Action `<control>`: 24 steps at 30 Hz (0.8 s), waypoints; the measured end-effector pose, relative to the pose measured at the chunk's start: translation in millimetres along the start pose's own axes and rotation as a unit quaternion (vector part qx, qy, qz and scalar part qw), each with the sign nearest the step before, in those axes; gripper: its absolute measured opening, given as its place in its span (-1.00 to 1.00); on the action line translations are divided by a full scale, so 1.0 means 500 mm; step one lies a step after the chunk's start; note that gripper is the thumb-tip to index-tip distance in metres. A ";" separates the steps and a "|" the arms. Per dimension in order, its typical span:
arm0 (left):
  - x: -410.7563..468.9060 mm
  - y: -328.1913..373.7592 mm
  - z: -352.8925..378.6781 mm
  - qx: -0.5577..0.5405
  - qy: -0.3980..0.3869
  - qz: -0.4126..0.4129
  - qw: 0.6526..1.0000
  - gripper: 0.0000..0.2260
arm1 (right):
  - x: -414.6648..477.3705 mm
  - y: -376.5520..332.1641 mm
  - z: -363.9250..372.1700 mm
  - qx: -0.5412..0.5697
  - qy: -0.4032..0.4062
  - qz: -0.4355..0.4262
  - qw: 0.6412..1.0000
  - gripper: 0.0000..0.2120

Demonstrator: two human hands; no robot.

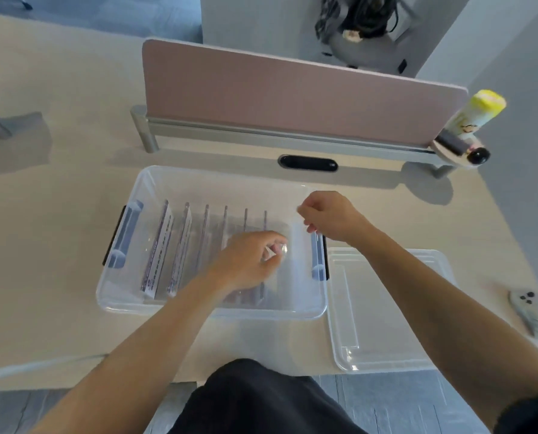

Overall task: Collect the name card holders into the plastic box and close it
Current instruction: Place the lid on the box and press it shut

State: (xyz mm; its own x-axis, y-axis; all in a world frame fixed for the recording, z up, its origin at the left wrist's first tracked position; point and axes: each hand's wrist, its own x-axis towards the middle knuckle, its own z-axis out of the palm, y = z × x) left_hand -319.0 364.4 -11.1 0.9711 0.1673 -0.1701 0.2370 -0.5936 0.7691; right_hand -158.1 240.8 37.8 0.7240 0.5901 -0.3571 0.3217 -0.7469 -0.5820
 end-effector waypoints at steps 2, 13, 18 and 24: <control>0.020 0.031 0.026 -0.026 -0.022 0.026 0.999 -0.74 | -0.048 0.030 -0.040 -0.051 0.024 0.004 0.998 -0.81; 0.217 0.194 0.236 0.195 -0.150 0.090 0.965 -0.51 | -0.140 0.309 -0.197 -0.238 -0.028 0.122 0.963 -0.66; 0.337 0.166 0.348 0.284 -0.190 -0.026 0.939 -0.30 | -0.061 0.472 -0.234 -0.213 -0.058 0.120 0.968 -0.57; 0.410 0.131 0.427 0.306 -0.192 -0.145 0.921 -0.16 | 0.078 0.624 -0.240 -0.234 -0.141 0.069 0.959 -0.43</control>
State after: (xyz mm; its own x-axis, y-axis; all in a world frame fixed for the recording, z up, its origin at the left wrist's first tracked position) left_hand -98.3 191.8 -127.0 0.7753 0.1674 -0.6090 0.3442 -0.9204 0.1852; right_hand 43.7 -5.9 -69.8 0.6060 0.4865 -0.6293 0.5224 -0.8400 -0.1464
